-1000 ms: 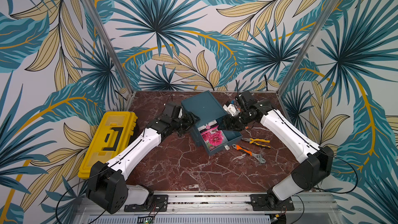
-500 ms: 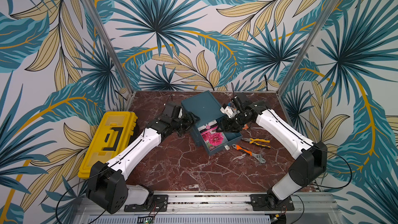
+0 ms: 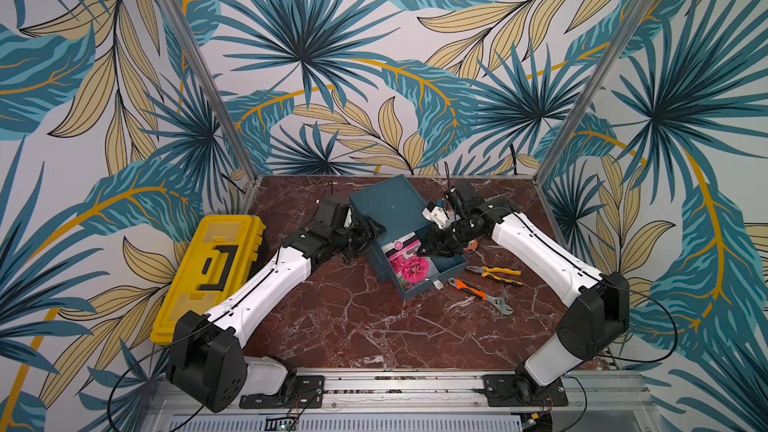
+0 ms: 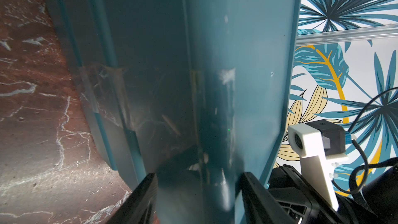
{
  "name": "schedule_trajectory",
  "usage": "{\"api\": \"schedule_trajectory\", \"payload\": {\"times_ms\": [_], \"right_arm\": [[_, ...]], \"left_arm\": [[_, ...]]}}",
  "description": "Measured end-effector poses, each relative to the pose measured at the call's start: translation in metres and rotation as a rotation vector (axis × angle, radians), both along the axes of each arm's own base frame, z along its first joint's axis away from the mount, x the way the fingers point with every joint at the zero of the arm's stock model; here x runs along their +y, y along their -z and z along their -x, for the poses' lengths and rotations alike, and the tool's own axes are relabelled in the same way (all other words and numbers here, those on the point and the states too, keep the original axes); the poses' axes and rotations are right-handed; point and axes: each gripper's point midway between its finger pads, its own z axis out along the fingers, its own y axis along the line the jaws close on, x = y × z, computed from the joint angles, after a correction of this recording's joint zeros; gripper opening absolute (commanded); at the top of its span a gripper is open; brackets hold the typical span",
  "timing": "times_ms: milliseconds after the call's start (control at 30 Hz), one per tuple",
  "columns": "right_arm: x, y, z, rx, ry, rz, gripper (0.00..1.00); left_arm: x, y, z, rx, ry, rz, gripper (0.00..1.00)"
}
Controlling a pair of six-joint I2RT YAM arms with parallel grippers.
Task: Take the seed bags out of the drawer
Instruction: Pick up the seed packet from the drawer.
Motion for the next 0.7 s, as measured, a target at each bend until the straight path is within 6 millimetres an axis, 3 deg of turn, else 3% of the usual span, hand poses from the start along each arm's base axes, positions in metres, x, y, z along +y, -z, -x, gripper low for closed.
{"api": "schedule_trajectory", "payload": {"times_ms": [133, 700], "right_arm": [[0.001, -0.001, 0.000, 0.020, 0.026, -0.006, 0.01], [0.004, -0.038, -0.003, 0.146, 0.183, -0.119, 0.00]], "left_arm": [[0.000, 0.000, 0.000, 0.000, 0.000, 0.000, 0.65], [0.000, 0.000, 0.000, -0.002, -0.001, 0.001, 0.65]]}}
